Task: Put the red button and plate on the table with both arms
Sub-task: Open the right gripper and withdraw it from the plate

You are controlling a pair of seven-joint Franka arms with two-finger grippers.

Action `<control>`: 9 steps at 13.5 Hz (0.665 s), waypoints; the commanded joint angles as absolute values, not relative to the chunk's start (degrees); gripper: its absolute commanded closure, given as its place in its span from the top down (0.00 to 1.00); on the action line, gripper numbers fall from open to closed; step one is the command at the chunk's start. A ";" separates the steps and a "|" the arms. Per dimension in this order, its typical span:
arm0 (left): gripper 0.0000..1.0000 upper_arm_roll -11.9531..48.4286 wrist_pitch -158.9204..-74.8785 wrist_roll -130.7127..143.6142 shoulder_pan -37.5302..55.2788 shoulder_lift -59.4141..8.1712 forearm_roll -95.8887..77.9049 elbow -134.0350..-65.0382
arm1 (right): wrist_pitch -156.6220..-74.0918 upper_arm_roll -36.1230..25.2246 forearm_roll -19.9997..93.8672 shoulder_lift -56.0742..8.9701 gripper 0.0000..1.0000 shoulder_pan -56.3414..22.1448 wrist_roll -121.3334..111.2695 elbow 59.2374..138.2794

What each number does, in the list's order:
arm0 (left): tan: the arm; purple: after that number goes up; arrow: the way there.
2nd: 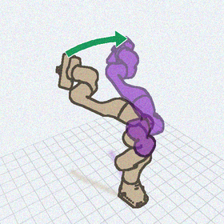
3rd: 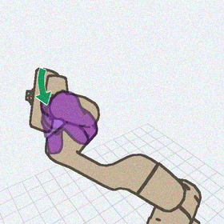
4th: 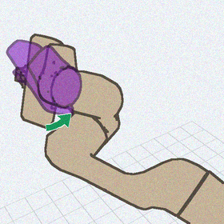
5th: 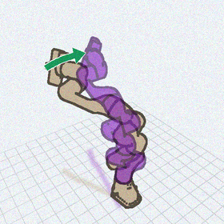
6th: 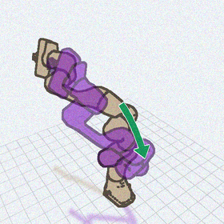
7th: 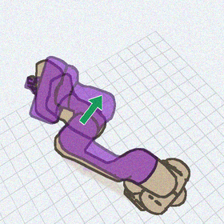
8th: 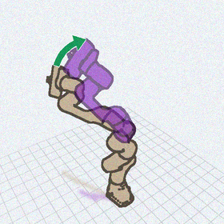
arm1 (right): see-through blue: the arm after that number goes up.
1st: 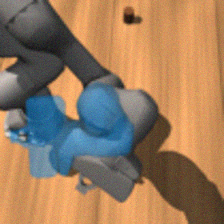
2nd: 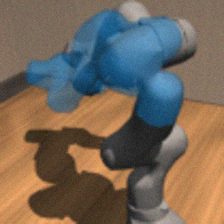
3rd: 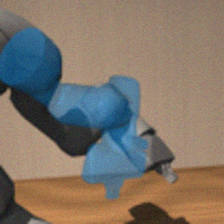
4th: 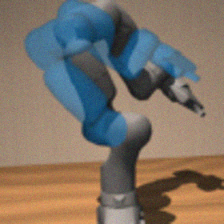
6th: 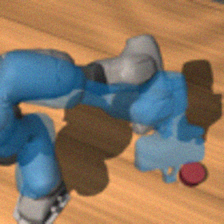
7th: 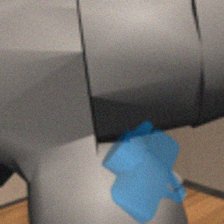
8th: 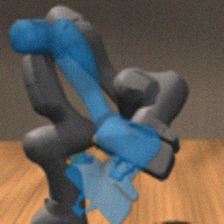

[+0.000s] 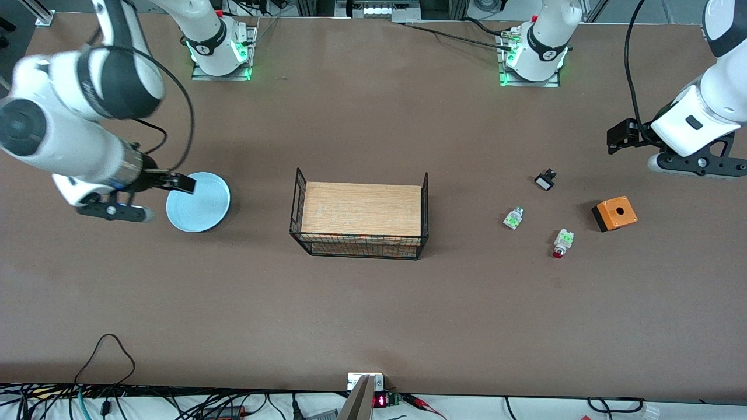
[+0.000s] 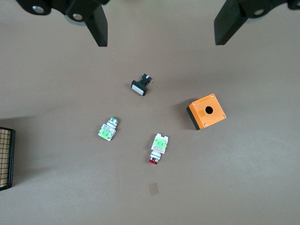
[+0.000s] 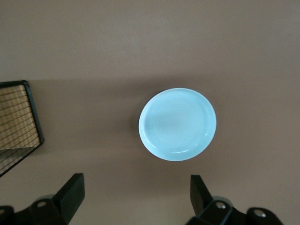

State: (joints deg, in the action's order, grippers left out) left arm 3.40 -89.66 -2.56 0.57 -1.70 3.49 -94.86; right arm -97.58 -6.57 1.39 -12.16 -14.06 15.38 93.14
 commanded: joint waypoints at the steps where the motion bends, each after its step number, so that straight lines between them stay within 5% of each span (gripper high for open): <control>1: 1.00 3.69 -89.64 -1.85 0.70 -0.97 5.10 -94.66 | -90.11 -8.17 0.62 -13.27 1.00 -12.92 14.86 83.08; 9: 1.00 3.43 -89.82 -1.85 0.70 -1.05 5.27 -94.57 | -85.87 -8.35 0.70 -10.12 1.00 -3.25 0.62 83.57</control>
State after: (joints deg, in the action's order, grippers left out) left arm 3.37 -89.83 -2.51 0.57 -1.63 3.73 -94.75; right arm -87.08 -8.94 1.11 -11.77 -3.10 1.62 82.20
